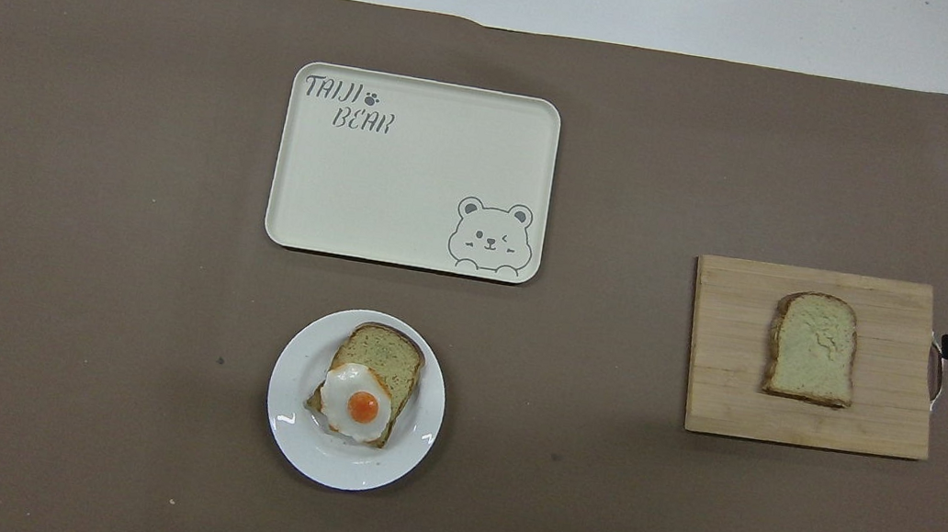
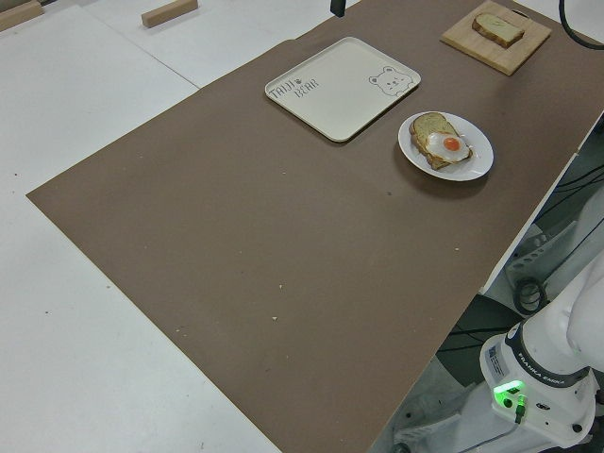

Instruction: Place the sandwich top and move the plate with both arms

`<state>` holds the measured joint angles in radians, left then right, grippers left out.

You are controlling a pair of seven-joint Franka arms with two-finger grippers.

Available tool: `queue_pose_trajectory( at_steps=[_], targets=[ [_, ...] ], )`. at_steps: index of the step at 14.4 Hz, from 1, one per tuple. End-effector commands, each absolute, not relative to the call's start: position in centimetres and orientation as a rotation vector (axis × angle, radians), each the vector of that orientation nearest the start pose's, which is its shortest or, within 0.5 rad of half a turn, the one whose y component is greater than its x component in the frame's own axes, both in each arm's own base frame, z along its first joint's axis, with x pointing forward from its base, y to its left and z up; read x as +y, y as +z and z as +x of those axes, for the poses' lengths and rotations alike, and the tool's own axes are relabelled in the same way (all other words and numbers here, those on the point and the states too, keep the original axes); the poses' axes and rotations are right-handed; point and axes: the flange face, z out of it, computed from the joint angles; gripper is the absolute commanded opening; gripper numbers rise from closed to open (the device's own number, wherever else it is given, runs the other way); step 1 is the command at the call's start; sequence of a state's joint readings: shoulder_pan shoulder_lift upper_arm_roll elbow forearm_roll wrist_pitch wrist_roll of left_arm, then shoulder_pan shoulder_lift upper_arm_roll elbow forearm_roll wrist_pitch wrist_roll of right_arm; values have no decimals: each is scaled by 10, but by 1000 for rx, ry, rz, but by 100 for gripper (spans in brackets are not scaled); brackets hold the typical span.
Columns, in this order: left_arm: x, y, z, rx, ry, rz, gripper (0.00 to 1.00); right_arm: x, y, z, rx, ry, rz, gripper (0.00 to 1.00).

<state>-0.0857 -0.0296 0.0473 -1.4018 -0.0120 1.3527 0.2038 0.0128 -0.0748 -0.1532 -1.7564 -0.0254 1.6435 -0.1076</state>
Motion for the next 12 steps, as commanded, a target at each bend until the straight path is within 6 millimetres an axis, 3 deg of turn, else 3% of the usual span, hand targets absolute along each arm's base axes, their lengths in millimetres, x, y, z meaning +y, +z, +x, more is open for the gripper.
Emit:
queue_pose_trajectory(
  at_steps=[1,6,10,12],
  targets=[
    [-20,700,510,372,43,-3125,100,-92,553,524,12,35,-3138,100],
    [-18,700,510,367,43,-3126,100,-104,502,536,34,41,-3129,100],
    [-19,700,510,369,43,-3126,100,-135,454,553,20,26,-3077,100],
    [-19,700,510,369,43,-3126,100,-134,440,555,23,14,-3083,100]
  ],
)
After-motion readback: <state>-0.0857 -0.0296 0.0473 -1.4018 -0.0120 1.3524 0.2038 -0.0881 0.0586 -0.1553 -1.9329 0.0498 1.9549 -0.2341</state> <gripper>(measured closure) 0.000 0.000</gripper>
